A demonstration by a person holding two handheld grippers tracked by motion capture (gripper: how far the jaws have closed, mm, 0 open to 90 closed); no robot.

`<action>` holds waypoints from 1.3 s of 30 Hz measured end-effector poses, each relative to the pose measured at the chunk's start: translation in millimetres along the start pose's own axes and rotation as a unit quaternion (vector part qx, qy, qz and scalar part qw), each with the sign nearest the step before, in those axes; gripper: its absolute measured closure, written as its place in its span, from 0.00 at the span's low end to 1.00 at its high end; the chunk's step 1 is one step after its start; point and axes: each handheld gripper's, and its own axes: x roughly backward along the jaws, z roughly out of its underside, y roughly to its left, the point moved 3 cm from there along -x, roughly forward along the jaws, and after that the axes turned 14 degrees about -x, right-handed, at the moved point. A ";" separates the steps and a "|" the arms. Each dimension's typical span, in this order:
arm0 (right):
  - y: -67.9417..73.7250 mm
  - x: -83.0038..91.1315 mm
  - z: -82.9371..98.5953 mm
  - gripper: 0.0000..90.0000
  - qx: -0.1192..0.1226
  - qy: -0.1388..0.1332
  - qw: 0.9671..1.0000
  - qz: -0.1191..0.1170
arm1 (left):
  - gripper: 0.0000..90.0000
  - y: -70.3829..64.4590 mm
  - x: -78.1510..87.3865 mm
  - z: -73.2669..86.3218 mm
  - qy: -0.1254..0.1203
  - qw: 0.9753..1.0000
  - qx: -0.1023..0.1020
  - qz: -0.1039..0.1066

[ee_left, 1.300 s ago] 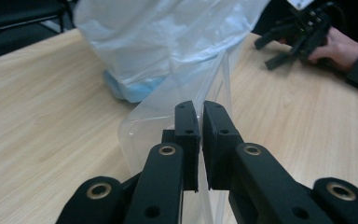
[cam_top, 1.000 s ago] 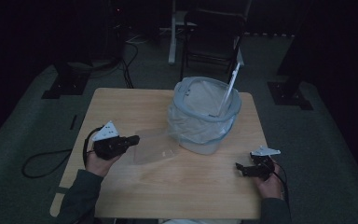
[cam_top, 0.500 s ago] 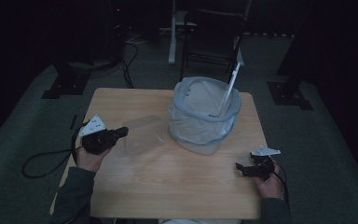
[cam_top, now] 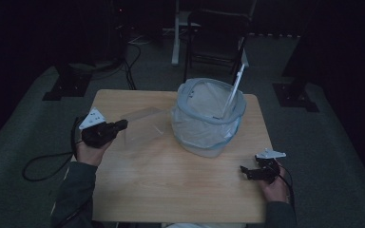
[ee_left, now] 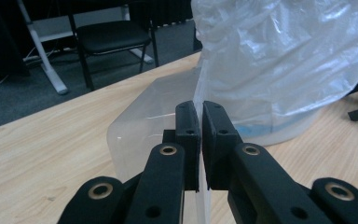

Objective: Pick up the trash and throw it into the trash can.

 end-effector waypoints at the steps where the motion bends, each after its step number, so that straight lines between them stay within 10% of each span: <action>1: 0.0 0.0 0.0 0.14 0.000 0.000 1.000 0.000 | 0.97 0.9 -1.0 -1.8 0.000 1.000 -0.001 -0.002; 39: -0.1 0.0 0.0 0.14 0.000 0.000 1.000 0.000 | 0.97 26.7 -11.0 -47.0 -0.016 0.999 -0.004 -0.039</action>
